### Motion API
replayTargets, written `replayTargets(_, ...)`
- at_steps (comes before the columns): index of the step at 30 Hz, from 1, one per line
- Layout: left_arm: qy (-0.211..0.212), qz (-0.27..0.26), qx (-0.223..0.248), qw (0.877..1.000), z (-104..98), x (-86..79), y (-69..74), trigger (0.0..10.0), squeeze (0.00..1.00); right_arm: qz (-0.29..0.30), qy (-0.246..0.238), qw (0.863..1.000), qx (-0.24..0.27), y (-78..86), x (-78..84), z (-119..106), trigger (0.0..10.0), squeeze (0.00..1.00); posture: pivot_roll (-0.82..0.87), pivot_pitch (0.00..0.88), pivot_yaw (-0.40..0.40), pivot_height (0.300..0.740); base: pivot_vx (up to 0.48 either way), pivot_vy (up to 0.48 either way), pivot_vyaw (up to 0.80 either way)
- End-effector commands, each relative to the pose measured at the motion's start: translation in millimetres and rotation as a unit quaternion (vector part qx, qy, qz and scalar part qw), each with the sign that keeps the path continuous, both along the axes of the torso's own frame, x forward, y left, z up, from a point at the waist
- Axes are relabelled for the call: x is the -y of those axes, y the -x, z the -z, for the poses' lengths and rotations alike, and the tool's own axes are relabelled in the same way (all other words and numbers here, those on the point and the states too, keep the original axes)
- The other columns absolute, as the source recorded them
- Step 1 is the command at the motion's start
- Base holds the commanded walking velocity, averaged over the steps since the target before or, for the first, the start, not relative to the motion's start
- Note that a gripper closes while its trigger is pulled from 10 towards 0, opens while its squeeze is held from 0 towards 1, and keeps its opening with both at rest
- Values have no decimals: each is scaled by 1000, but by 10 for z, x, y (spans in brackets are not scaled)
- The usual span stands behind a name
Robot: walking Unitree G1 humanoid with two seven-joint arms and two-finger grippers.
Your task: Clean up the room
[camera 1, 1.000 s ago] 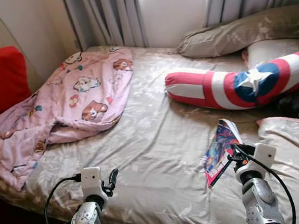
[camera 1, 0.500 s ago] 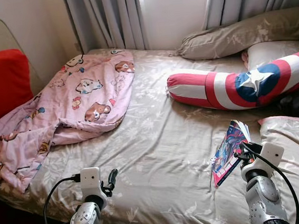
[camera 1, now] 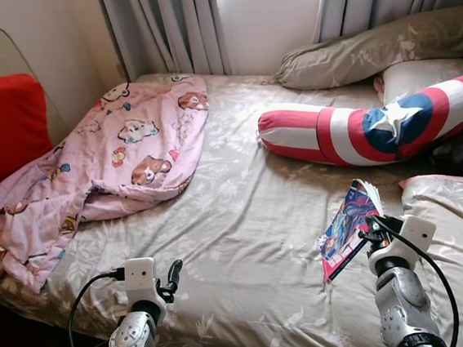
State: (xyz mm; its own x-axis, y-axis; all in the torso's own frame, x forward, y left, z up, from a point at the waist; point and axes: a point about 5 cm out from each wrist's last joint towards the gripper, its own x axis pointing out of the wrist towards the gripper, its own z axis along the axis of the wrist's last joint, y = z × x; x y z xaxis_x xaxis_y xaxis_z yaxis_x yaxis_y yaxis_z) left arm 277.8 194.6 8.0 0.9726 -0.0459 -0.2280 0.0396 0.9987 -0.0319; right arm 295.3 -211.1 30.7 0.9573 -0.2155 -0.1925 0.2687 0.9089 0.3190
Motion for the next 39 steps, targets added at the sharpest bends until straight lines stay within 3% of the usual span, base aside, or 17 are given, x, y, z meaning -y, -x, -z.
replayTargets(1, 1, -2, 6, 1000, -43, -11, -40, 10000, 0, -13, 6, 1000, 19, -76, -43, -88, 10000, 0, 13, 0, 43, 657, 0, 0, 0)
replayTargets(4, 3, 1, 6, 1000, -42, 5, -43, 10000, 0, -15, -4, 1000, 27, -79, -92, -90, 10000, 0, 12, 0, 44, 639, 0, 0, 0)
replayTargets(13, -2, 3, 6, 1000, -54, -7, -58, 10000, 0, -13, -13, 999, 37, -105, -163, -107, 10000, 0, 19, 0, 52, 639, 0, 0, 0)
replayTargets(39, 7, 9, 11, 1000, -65, 7, -60, 10000, 0, -8, -38, 997, 62, -121, -106, -139, 10000, 0, 27, 0, 49, 639, 10, 0, 0)
